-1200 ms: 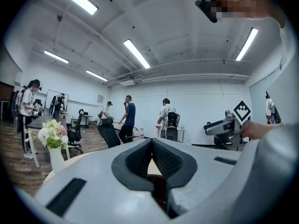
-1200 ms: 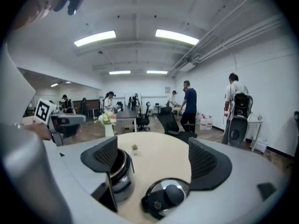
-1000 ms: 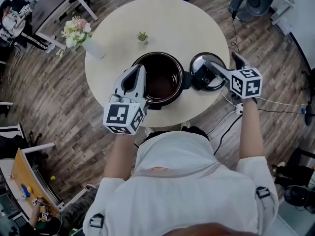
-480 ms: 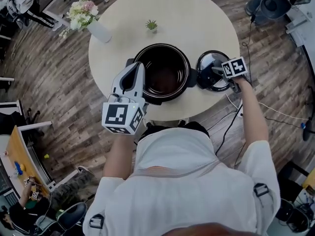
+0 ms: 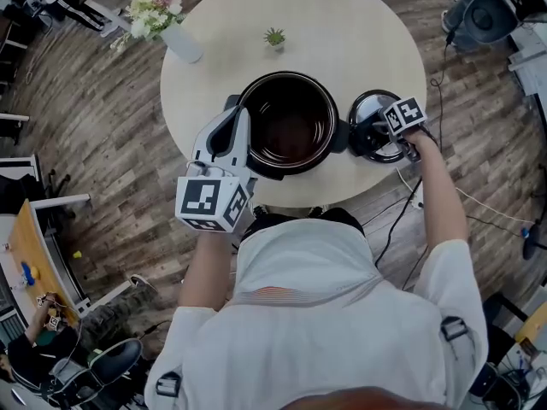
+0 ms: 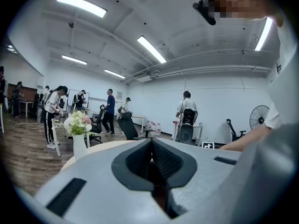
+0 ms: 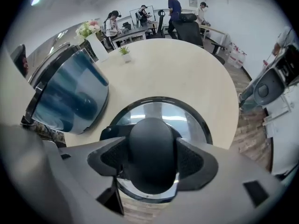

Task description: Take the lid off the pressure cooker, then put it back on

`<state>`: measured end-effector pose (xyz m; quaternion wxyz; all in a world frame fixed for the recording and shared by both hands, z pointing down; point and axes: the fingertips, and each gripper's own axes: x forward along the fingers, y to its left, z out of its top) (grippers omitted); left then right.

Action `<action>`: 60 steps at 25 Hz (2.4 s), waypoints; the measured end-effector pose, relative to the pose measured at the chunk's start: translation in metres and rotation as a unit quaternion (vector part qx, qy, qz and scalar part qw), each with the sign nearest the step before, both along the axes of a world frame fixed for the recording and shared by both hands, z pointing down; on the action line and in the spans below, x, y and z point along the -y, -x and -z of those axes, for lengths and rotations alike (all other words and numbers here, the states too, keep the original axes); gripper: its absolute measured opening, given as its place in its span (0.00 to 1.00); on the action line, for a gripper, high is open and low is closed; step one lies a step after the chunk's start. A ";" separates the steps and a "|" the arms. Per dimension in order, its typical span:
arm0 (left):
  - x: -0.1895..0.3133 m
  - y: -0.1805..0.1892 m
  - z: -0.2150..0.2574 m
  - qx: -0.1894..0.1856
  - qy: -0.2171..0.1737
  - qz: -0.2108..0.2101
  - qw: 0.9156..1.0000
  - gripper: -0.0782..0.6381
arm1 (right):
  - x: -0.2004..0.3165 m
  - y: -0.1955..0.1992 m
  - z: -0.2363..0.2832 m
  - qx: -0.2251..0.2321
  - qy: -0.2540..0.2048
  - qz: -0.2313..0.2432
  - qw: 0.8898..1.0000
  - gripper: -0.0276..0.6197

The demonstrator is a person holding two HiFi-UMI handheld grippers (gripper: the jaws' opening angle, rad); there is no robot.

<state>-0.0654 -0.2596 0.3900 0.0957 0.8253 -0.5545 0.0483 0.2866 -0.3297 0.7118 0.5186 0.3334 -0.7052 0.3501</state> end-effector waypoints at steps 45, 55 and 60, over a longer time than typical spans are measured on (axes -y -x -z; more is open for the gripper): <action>-0.024 0.042 0.014 -0.037 -0.043 -0.031 0.998 0.12 | 0.002 0.055 0.275 -0.092 -0.095 0.121 0.984 0.47; -0.042 0.079 0.018 -0.055 -0.056 -0.034 0.996 0.12 | -0.014 0.203 0.304 -0.011 -0.074 0.125 0.989 0.47; -0.050 0.100 0.013 -0.064 -0.054 -0.040 0.996 0.12 | -0.023 0.259 0.291 -0.004 -0.053 0.103 0.993 0.48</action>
